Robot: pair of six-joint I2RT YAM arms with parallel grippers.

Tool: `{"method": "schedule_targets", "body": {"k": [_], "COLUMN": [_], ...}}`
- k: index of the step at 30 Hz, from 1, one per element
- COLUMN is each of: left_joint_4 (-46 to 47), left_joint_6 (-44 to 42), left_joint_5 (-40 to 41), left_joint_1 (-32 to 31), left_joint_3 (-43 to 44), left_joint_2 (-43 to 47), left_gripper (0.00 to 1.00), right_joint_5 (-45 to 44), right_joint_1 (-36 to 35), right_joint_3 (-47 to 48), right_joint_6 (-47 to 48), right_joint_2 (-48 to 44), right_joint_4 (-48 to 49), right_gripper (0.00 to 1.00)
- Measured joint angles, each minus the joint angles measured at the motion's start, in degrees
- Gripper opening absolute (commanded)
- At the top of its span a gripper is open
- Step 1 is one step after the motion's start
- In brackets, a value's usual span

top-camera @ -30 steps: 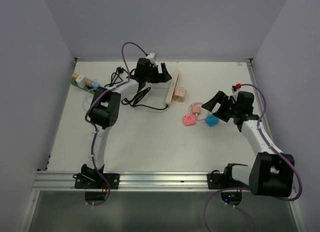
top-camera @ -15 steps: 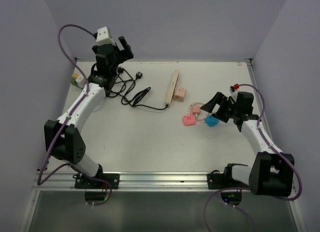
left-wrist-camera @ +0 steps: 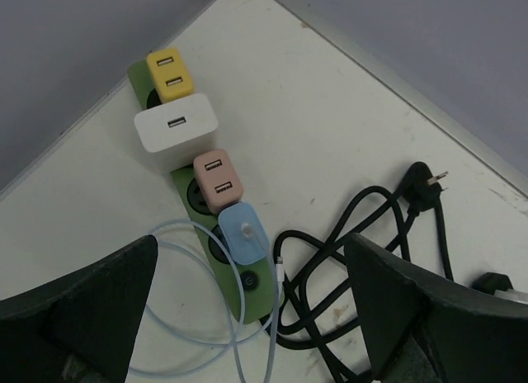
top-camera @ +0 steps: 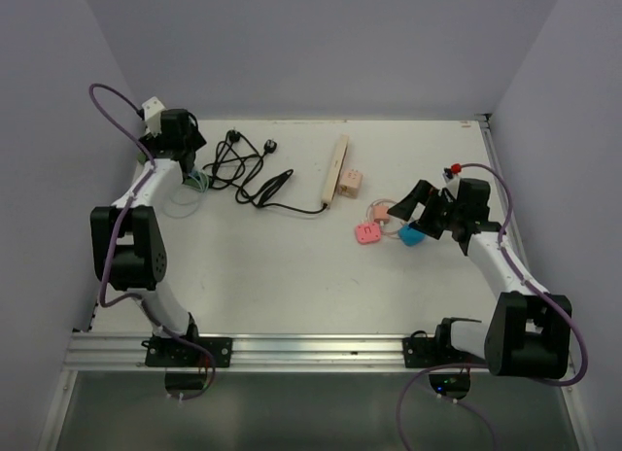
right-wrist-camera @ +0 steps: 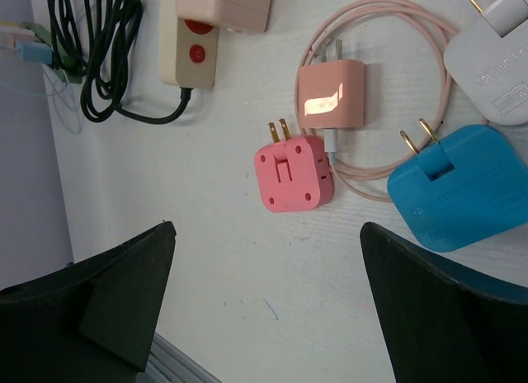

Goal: Pull the plug off the socket

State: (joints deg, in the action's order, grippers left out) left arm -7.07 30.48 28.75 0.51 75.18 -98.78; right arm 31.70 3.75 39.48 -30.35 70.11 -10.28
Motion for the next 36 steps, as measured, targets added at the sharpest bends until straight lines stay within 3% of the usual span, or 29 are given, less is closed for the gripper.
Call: {"method": "schedule_targets", "body": {"k": [9, 17, 25, 36], "left_joint_4": [-1.6, -1.8, -2.7, -0.6], "left_joint_6": [2.6, 3.6, 3.4, 3.6], "left_joint_5": [-0.1, -0.6, -2.4, -8.1], "left_joint_1": [3.5, 4.8, 4.8, 4.7], "left_joint_3": [6.7, 9.3, 8.5, 0.7], "left_joint_2": [-13.0, -19.6, -20.5, -17.7], "left_gripper": [0.96, 0.87, 0.73, 0.57], "right_joint_5": [0.0, 0.0, 0.7, 1.0], "right_joint_1": [-0.2, -0.4, -0.4, -0.4], "right_joint_3": [0.0, 0.0, -0.1, -0.6], "right_joint_6": [0.7, 1.0, 1.0, 0.8], "right_joint_2": [0.0, 1.3, 2.5, 2.7], "right_joint_4": [0.0, 0.0, 0.4, 1.0], "right_gripper": [0.98, 0.98, 0.98, 0.98]}}
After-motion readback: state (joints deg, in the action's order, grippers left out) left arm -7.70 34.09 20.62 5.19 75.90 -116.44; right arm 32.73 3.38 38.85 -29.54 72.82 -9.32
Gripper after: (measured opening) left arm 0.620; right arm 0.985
